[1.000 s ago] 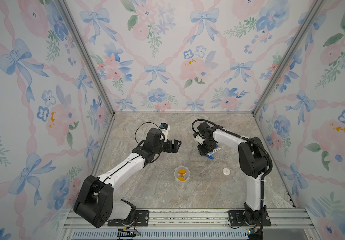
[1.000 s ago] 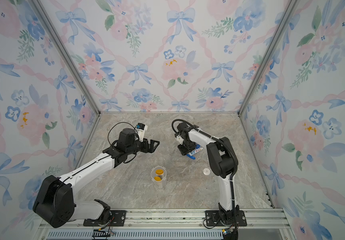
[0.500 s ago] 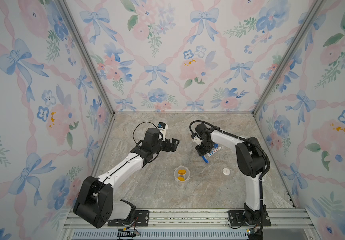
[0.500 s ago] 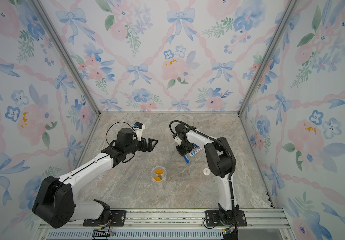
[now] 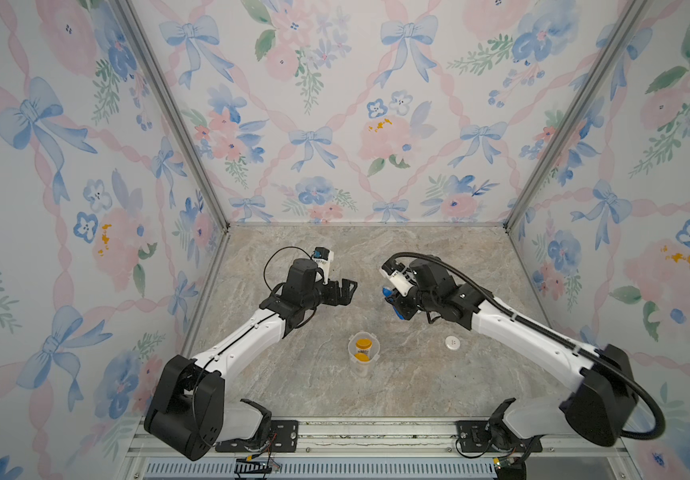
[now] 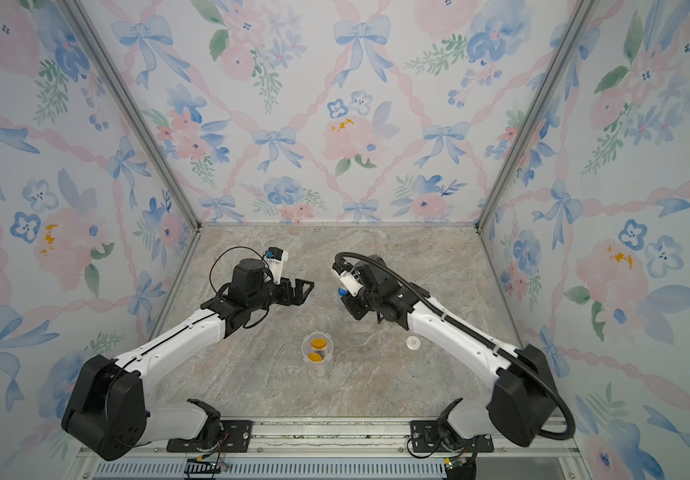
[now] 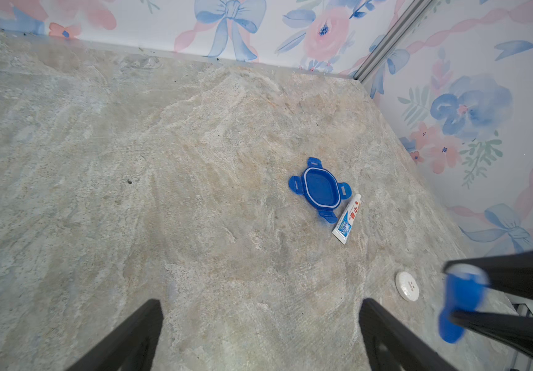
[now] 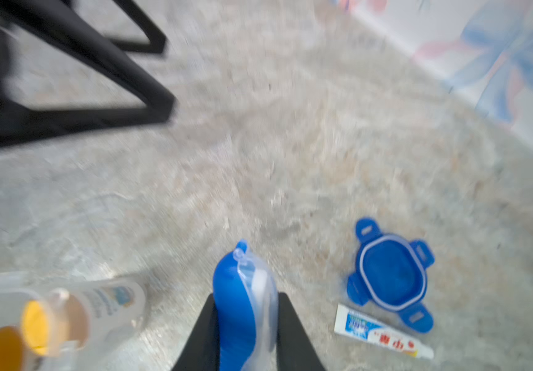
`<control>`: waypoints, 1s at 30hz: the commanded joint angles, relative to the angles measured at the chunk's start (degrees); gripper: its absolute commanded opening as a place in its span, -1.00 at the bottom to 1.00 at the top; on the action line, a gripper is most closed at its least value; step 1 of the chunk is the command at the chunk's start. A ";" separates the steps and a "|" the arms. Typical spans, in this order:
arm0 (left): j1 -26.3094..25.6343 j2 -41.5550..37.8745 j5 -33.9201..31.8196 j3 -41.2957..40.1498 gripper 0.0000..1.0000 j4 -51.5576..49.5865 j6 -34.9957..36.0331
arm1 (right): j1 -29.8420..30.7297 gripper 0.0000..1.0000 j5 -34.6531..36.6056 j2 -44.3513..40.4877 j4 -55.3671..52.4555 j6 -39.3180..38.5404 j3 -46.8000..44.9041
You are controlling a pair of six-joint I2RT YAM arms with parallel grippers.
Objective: Pack away toiletry kits
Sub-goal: Pick up the toiletry item from the center of the board, then place the toiletry item into the container.
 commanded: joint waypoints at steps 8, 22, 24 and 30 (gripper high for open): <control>-0.31 -4.41 -2.17 -2.24 0.96 0.41 -1.49 | 13.09 -0.65 2.52 -14.42 25.19 7.21 -16.33; 0.38 -4.18 -2.91 -2.11 0.96 0.22 -0.85 | 21.81 -0.64 4.35 -13.60 39.10 10.34 -26.30; 0.41 -3.94 -2.87 -1.85 0.96 0.24 -0.94 | 21.79 -0.64 4.32 -12.72 39.97 10.77 -27.25; 0.47 -4.00 -3.12 -1.78 0.96 0.24 -0.87 | 21.86 -0.63 4.68 -9.76 45.12 10.37 -30.37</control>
